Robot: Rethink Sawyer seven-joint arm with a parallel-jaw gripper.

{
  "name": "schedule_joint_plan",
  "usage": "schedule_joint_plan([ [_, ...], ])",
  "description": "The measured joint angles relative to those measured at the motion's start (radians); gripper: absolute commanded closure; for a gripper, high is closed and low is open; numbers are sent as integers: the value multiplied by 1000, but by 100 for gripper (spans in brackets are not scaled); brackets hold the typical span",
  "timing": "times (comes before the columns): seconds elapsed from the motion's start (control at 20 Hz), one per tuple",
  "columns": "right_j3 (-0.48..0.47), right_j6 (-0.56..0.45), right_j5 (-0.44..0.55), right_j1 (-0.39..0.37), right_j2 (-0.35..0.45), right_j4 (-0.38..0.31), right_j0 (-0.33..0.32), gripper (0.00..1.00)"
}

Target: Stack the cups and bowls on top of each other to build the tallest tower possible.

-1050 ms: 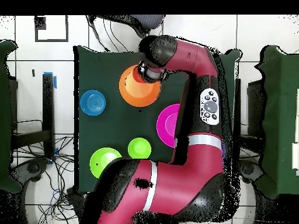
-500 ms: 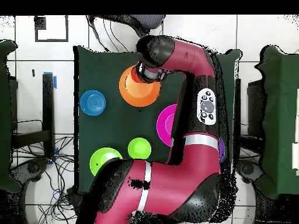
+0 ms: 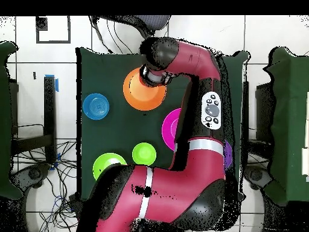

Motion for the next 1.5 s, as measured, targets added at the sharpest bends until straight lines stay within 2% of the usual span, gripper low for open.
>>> schedule_joint_plan([
  [0.55,-30,38,0,5,-40,19,5,0],
  [1.1,-68,38,0,7,-44,23,7,0],
  [1.5,-69,38,9,-4,-41,91,9,0],
])
